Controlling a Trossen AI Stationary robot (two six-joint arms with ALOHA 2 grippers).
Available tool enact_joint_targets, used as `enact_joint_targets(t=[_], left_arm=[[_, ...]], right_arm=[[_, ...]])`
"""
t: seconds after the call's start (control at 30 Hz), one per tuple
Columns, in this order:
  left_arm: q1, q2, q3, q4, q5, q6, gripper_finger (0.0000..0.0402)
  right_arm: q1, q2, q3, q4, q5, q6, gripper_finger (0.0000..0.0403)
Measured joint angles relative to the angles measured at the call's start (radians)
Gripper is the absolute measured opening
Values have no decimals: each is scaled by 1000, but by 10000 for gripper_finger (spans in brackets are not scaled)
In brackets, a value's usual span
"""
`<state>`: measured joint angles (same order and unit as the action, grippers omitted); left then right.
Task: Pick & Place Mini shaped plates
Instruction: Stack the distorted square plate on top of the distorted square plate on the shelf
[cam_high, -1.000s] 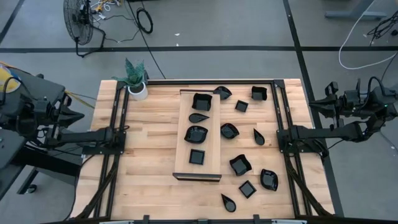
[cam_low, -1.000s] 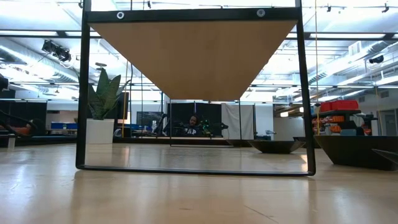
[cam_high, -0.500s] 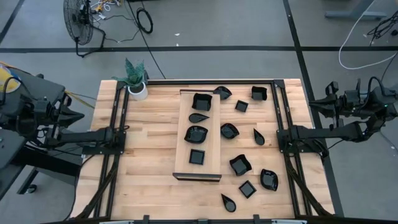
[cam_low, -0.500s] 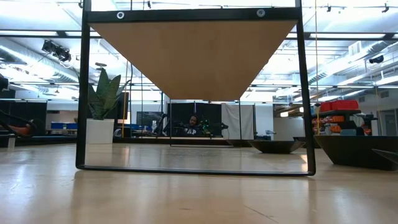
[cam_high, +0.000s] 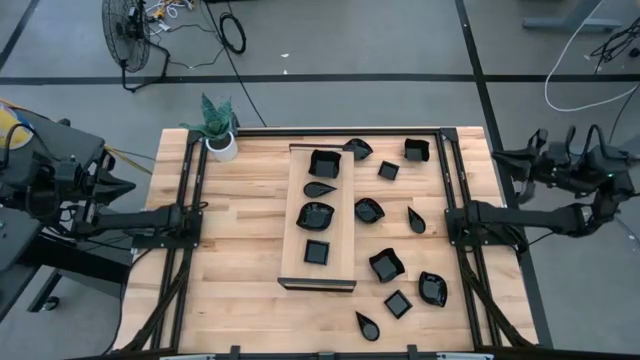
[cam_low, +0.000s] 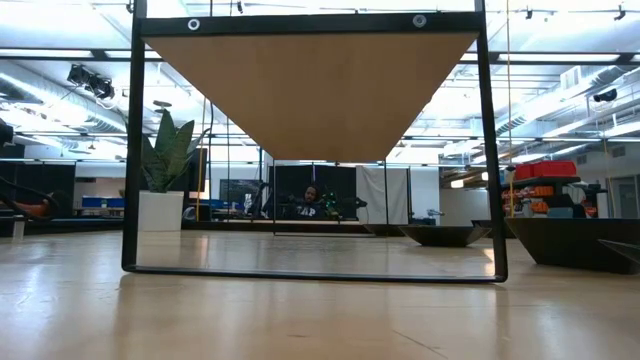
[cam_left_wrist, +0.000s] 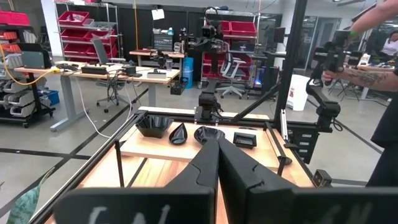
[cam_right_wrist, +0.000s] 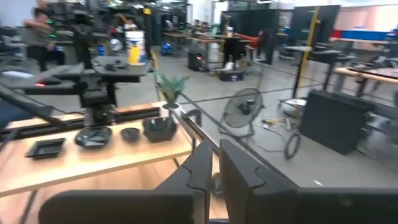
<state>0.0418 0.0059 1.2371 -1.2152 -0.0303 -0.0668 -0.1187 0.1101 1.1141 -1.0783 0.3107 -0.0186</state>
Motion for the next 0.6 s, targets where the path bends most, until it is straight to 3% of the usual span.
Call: enact_joint_targets(t=[0.6], left_arm=[[0,0,0,0,0,1,14]], right_arm=[[-331,201,-15,2,-5,-20,34]])
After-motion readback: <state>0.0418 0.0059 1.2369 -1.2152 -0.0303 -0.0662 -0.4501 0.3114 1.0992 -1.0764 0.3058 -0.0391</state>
